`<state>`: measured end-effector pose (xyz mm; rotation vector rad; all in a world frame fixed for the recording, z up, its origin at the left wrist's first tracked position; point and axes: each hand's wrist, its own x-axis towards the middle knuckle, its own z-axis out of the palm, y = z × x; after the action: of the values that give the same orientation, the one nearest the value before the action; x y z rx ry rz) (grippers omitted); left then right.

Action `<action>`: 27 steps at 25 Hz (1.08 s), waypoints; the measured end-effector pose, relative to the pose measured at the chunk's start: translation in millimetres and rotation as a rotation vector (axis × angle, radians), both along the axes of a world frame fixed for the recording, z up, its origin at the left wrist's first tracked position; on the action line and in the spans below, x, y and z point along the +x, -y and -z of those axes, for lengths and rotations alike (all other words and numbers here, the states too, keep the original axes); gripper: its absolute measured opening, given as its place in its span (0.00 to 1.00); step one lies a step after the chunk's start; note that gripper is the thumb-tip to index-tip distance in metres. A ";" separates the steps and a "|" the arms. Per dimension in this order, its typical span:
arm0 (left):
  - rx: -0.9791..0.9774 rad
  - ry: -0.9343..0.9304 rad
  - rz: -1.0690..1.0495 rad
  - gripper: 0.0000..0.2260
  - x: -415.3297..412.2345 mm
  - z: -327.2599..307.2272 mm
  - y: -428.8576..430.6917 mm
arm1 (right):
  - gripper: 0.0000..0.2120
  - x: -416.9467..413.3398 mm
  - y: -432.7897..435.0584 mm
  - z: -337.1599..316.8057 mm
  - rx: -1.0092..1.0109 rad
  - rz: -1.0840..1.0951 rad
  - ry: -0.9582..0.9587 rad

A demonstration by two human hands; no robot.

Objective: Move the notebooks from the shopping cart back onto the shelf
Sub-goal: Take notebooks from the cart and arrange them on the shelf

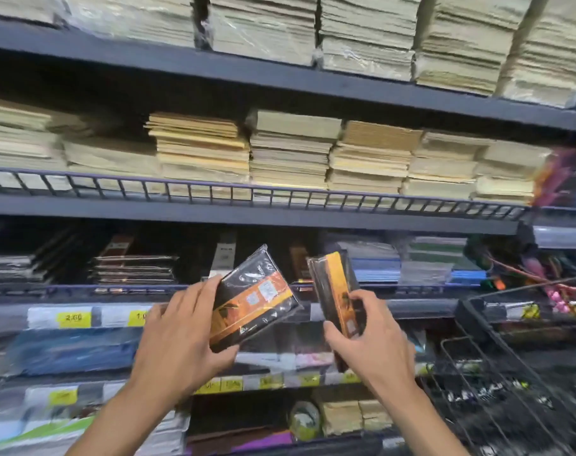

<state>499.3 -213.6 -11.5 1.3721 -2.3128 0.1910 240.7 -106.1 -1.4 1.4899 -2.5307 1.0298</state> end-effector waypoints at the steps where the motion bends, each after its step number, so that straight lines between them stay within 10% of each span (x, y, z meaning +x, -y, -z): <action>1: -0.003 -0.013 0.001 0.49 -1.8 6.8 2.3 | 0.28 -1.3 4.0 -2.0 0.006 0.011 -0.027; 17: 0.027 -0.057 0.042 0.51 -0.7 32.9 23.8 | 0.35 10.2 148.7 -75.8 0.506 0.025 -0.578; 27: -0.017 -0.017 0.055 0.50 4.6 21.7 19.1 | 0.31 -5.7 164.9 -41.8 0.450 -0.017 -0.477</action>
<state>503.9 -232.7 -33.2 1.2956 -2.3267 0.1815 235.0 -270.9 40.4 1.6023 -2.4752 0.0643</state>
